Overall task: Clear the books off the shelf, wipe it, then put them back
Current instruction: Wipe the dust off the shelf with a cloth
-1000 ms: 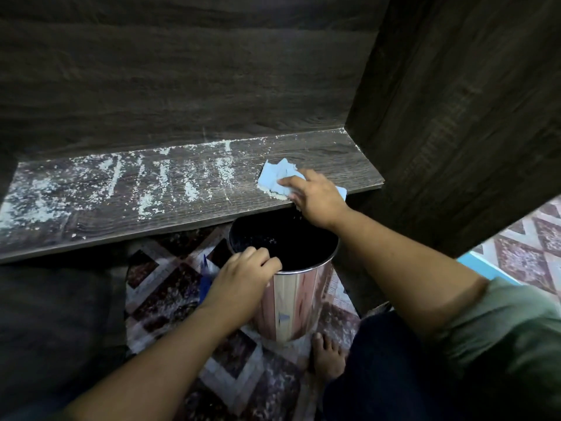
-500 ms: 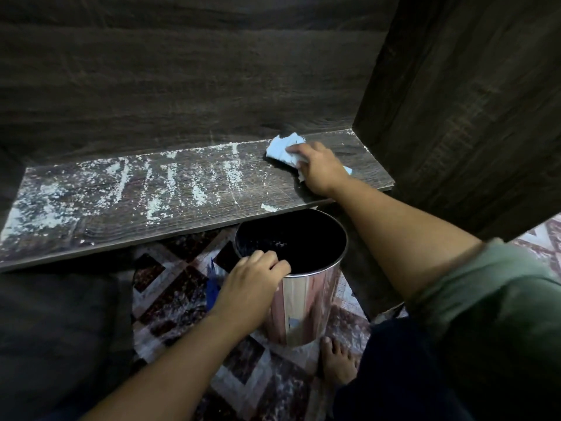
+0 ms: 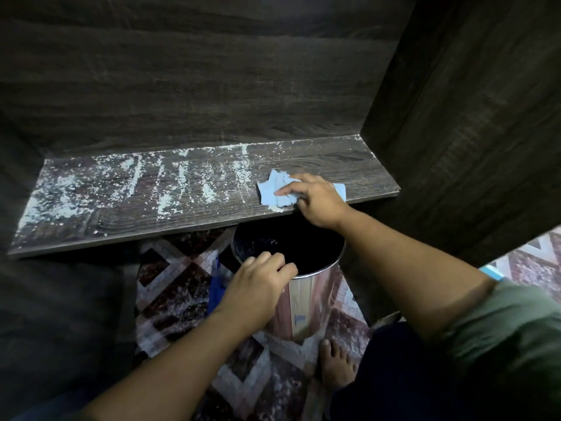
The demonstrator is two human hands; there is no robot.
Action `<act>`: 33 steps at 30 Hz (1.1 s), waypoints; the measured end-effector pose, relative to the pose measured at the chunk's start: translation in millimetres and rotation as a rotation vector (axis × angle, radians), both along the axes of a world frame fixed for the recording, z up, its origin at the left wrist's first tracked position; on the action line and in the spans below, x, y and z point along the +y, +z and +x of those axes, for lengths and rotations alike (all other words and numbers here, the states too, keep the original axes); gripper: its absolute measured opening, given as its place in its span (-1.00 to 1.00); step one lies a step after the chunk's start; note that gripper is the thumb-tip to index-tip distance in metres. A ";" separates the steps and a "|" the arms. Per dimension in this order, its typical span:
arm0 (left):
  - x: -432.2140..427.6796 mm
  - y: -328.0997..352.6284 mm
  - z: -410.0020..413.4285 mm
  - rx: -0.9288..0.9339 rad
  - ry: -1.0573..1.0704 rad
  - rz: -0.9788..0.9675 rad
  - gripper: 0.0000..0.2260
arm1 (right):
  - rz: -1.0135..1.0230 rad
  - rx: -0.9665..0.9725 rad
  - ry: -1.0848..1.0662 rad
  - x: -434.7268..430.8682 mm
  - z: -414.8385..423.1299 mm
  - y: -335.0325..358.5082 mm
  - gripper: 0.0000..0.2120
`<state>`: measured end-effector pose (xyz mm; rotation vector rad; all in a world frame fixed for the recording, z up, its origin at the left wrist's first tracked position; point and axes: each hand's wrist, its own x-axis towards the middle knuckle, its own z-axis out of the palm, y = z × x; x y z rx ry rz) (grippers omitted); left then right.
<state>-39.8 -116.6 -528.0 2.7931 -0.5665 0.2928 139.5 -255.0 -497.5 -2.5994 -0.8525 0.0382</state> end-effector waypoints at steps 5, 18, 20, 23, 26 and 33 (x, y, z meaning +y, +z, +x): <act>1.8 1.0 -5.9 -0.008 0.002 -0.029 -0.65 | 0.086 0.052 0.052 -16.0 -14.1 3.4 -0.54; 3.5 1.7 9.8 0.030 0.038 -0.088 -0.68 | 0.183 -0.194 -0.196 49.4 78.8 41.1 -0.61; 3.1 0.9 12.4 0.036 0.053 -0.095 -0.67 | 0.143 -0.192 -0.182 58.1 86.3 40.7 -0.57; 3.3 0.2 14.2 0.034 0.058 -0.095 -0.70 | 0.023 -0.284 -0.155 60.0 94.4 30.5 -0.60; 5.9 -0.3 13.9 0.035 0.056 -0.094 -0.74 | -0.117 -0.324 -0.070 57.9 105.1 16.3 -0.66; 7.6 -5.1 14.1 0.040 0.108 -0.017 -0.64 | -0.136 -0.084 -0.097 58.9 103.2 7.4 -0.53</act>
